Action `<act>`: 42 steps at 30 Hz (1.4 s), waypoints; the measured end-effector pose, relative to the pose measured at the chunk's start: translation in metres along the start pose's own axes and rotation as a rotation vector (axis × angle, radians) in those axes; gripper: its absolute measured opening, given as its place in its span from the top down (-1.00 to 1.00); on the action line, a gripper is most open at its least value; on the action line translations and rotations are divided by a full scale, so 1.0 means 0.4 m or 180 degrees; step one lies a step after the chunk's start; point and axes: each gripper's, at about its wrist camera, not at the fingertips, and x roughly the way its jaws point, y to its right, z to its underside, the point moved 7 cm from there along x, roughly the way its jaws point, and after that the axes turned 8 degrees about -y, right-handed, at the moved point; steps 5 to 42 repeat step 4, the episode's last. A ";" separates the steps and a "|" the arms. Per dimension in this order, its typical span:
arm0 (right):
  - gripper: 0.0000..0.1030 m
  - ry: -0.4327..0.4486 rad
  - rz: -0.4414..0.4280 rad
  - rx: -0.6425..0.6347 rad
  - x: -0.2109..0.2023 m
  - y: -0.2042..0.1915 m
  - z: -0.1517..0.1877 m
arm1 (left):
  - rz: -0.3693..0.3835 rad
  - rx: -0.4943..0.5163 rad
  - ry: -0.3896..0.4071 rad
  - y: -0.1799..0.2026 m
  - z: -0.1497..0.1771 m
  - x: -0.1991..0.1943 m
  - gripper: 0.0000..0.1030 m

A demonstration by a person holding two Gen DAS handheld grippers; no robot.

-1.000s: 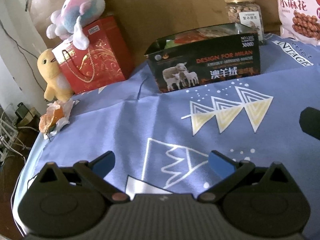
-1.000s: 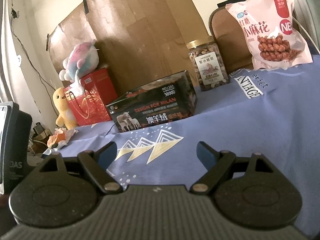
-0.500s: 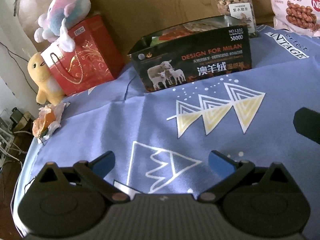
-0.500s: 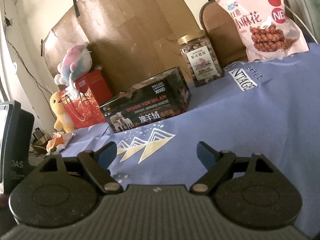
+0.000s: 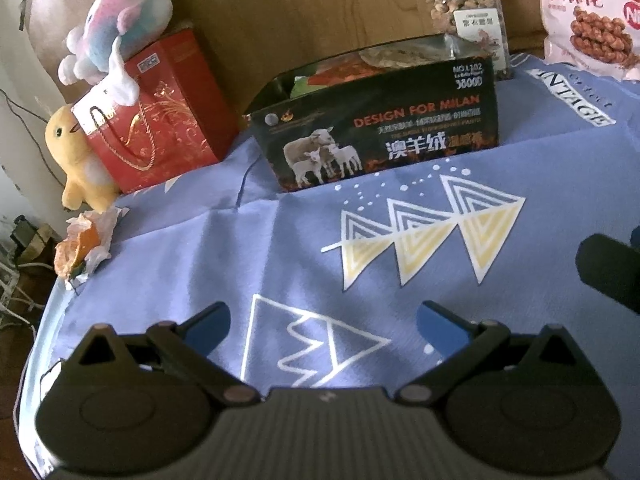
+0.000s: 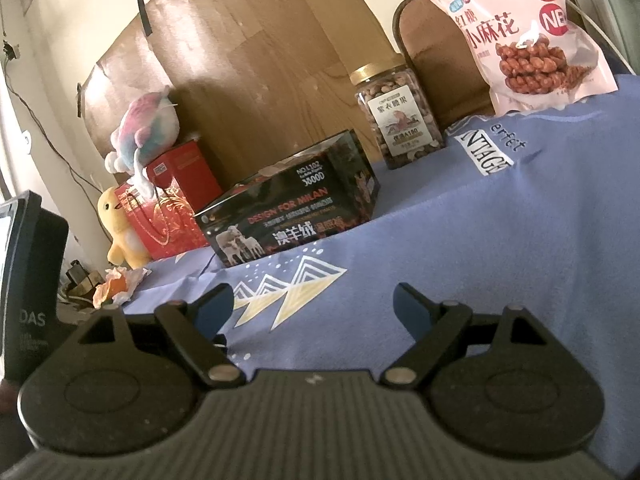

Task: Organize snacks

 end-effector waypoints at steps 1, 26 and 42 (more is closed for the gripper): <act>-0.73 -0.0001 0.0001 -0.0001 0.000 0.000 0.000 | 0.0049 -0.0020 0.0004 -0.001 -0.001 0.000 -1.00; -0.73 -0.0016 0.0017 -0.0016 0.005 0.002 -0.003 | 0.0207 -0.0086 0.0030 -0.005 -0.007 -0.003 -1.00; -0.73 -0.0016 0.0017 -0.0016 0.005 0.002 -0.003 | 0.0207 -0.0086 0.0030 -0.005 -0.007 -0.003 -1.00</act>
